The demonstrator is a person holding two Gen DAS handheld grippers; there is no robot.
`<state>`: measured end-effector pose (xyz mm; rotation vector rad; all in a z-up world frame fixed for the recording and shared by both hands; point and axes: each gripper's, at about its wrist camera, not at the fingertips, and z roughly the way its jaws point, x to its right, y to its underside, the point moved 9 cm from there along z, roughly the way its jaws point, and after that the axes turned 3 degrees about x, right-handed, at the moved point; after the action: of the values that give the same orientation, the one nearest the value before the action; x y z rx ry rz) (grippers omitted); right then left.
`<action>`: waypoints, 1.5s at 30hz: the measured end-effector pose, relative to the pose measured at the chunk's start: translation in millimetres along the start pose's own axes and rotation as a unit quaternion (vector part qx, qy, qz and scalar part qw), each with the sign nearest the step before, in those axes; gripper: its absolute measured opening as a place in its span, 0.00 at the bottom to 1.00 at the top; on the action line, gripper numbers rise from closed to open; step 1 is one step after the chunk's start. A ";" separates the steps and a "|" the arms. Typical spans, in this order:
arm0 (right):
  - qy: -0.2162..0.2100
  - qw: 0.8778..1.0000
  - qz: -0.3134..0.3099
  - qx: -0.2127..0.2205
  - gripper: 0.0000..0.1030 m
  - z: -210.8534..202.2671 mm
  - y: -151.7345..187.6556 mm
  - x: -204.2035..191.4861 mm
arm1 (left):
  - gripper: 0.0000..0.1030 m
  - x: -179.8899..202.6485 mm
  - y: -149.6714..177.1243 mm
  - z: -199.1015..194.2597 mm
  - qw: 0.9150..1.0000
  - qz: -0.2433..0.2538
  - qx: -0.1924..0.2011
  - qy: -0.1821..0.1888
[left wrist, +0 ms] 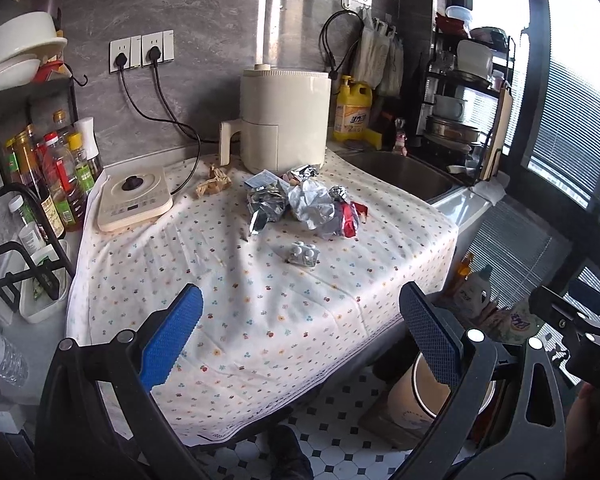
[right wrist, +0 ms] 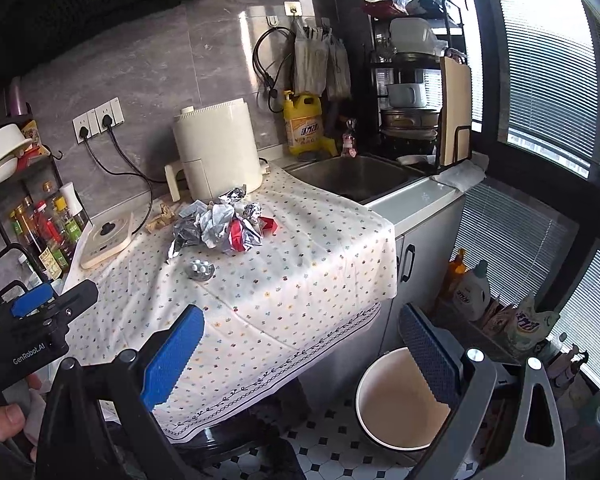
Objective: Collect trash
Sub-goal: 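Reach the right gripper to the red wrapper and foil and close on them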
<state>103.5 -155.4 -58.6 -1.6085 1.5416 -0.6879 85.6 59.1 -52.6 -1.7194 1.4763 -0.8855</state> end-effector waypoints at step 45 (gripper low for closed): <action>-0.073 0.990 -0.028 -0.116 0.68 265.7 -43.0 -84.0 | 0.43 -64.9 -30.1 289.6 0.990 -0.032 -0.139 -0.006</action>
<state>336.4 -29.6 -155.8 -1.8361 1.5170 -0.4205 338.8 147.4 -183.2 -1.9793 1.6048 -0.7257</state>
